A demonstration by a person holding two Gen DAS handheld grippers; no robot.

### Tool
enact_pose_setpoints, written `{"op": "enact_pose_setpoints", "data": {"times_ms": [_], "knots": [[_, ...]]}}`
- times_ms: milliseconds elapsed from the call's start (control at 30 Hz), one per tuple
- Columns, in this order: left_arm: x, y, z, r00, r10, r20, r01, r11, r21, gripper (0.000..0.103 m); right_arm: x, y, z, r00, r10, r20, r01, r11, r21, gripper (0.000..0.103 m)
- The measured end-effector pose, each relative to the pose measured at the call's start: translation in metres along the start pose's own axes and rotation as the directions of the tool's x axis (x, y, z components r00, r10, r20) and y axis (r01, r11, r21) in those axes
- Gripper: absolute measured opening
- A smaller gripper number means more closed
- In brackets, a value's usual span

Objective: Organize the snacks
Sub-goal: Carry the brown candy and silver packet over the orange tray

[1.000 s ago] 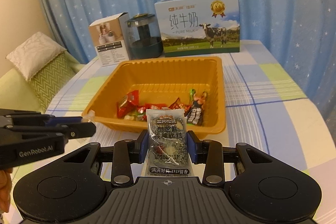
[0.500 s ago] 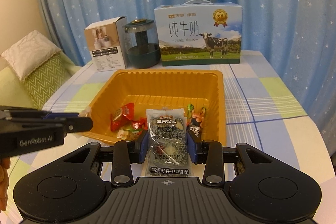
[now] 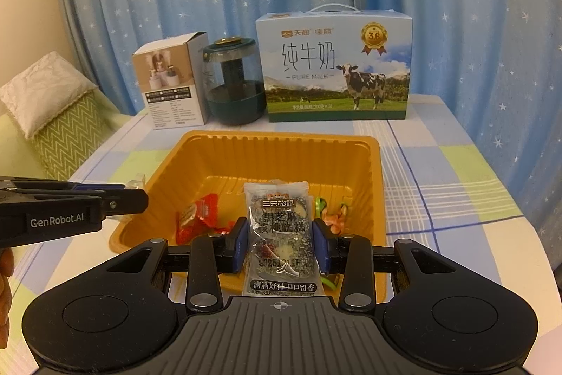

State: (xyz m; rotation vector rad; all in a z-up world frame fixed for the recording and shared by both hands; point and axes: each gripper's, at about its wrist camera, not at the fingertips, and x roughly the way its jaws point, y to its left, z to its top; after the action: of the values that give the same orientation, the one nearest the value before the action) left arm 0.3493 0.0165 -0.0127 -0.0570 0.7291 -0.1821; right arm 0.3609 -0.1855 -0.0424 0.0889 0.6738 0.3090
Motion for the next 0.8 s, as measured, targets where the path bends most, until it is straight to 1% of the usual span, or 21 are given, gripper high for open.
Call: {"op": "enact_pose_setpoints", "data": {"times_ms": [267, 433, 567, 800], "knots": [[0.013, 0.001, 0.01, 1.0, 0.014, 0.007, -0.014, 1.0, 0.01, 0.018, 0.02, -0.007, 0.01, 1.0, -0.006, -0.012, 0.007, 1.0, 0.017, 0.039], [0.024, 0.004, 0.011, 1.0, 0.02, -0.005, -0.02, 1.0, 0.011, 0.018, 0.03, -0.013, 0.014, 1.0, -0.012, -0.021, 0.013, 0.999, 0.034, 0.039], [0.029, 0.003, 0.012, 1.0, 0.02, -0.006, -0.02, 1.0, 0.018, 0.018, 0.038, -0.016, 0.017, 1.0, -0.012, -0.025, 0.013, 0.999, 0.039, 0.039], [0.037, 0.005, 0.017, 1.0, 0.011, 0.001, -0.011, 1.0, 0.004, 0.018, 0.046, -0.023, 0.022, 1.0, -0.012, -0.018, 0.013, 0.998, 0.056, 0.039]]}}
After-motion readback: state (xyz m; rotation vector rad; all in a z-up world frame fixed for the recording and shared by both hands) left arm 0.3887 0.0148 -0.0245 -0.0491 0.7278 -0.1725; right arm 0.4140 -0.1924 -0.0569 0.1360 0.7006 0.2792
